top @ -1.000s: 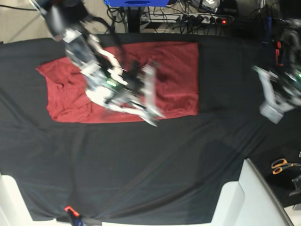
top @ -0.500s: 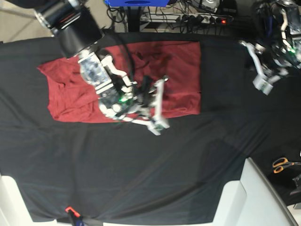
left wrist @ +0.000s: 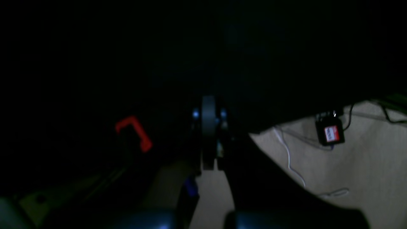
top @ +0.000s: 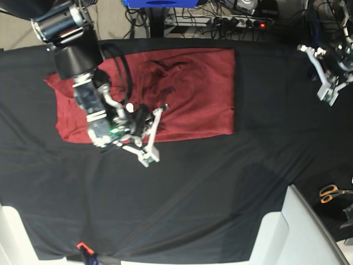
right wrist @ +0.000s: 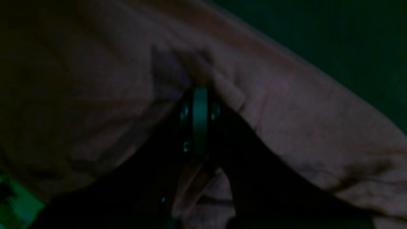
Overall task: Fold the T-shirt properly
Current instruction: 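Raise the left gripper away and drag the right gripper off the shirt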
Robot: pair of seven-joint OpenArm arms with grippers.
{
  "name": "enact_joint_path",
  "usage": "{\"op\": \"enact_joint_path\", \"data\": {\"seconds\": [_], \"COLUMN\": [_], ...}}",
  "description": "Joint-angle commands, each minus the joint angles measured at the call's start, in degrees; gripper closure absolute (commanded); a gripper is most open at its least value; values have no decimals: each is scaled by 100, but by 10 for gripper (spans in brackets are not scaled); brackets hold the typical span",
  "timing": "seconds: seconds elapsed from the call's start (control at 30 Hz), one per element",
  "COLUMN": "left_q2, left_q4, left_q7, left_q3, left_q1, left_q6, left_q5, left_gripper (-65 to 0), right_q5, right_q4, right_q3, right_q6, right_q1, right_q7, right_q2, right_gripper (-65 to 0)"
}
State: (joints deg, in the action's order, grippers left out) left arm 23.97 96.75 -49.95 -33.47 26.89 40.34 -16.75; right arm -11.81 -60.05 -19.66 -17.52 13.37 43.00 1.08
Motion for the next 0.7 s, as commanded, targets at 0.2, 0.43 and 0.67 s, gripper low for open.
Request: {"op": "enact_joint_path", "data": {"seconds": [0.2,0.43,0.67], "left_q2": [113,104,140], "left_q4": [70,44,17], "left_q7": [50,68,77], "left_q3": [-367,-349,-358], "left_q1": [23,-21,23], "left_q6": [-34,-34,-34], "left_q5": [-35,-35,1], "left_gripper": [0,0,0], "right_q5": [122,113,-572], "right_q4": [49,-3248,-4355], "right_q3": [362,801,3456], "right_q6": [60,60,51], "right_q1": [127,-506,-629], "right_q7": [-173,1014,2139], "right_q2": [28,-42,221], "right_gripper": [-8,-15,-458]}}
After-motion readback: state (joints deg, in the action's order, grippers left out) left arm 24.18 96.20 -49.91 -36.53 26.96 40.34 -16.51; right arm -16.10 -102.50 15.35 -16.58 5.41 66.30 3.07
